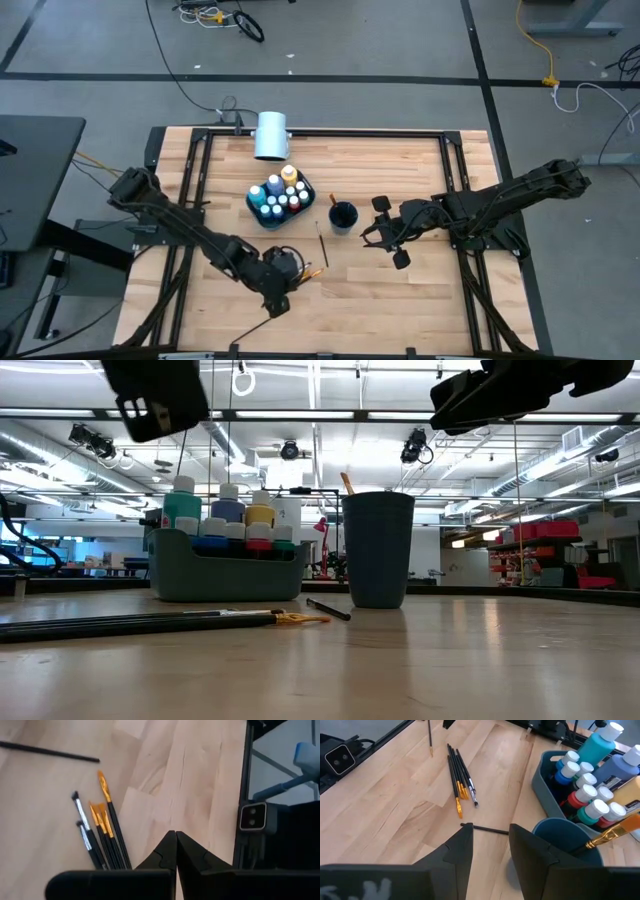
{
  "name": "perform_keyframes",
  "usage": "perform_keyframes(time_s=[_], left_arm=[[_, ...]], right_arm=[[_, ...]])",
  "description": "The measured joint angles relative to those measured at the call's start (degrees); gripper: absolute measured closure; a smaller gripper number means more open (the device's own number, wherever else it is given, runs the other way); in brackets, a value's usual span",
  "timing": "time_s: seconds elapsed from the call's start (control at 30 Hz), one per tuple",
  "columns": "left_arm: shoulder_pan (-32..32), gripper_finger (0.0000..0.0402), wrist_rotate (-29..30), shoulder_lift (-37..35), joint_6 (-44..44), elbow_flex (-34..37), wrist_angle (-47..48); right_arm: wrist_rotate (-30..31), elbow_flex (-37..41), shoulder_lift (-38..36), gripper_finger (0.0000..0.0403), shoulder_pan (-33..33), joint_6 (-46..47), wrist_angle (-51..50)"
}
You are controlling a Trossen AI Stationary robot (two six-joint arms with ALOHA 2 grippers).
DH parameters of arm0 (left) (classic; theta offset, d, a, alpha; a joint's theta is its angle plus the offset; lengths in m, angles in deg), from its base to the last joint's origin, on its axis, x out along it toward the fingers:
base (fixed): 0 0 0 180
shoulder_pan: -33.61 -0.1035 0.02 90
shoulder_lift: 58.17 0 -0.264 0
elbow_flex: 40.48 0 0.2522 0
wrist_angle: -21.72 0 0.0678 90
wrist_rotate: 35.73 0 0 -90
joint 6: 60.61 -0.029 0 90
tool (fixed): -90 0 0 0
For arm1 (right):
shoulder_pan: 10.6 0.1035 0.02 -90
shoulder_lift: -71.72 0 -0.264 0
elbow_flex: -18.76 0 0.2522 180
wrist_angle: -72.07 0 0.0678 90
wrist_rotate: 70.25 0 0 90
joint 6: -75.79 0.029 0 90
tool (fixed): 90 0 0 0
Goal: Pick & Place Paint Supplies
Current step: Put the silver paint brush into the blue cup
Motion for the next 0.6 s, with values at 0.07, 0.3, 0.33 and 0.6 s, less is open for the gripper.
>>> perform_keyframes(time_s=[0.07, 0.3, 0.33, 0.6], left_arm=[[0.05, 0.0399, -0.06, 0.00, -0.30, -1.20, 0.87], [0.15, 0.0392, -2.53, 0.00, -4.69, -1.82, 1.93], [0.13, 0.0388, -3.62, 0.00, -7.11, -1.82, 1.98], [-1.30, 0.0374, 1.72, 0.00, -15.46, -1.82, 1.98]], right_arm=[[0.00, 0.00, 0.00, 0.0273, 0.00, -0.01, 0.01], [0.00, 0.00, 0.00, 0.0273, 0.00, -0.01, 0.01], [0.00, 0.00, 0.00, 0.0273, 0.00, -0.01, 0.01], [0.00, 0.00, 0.00, 0.0273, 0.00, -0.03, 0.01]])
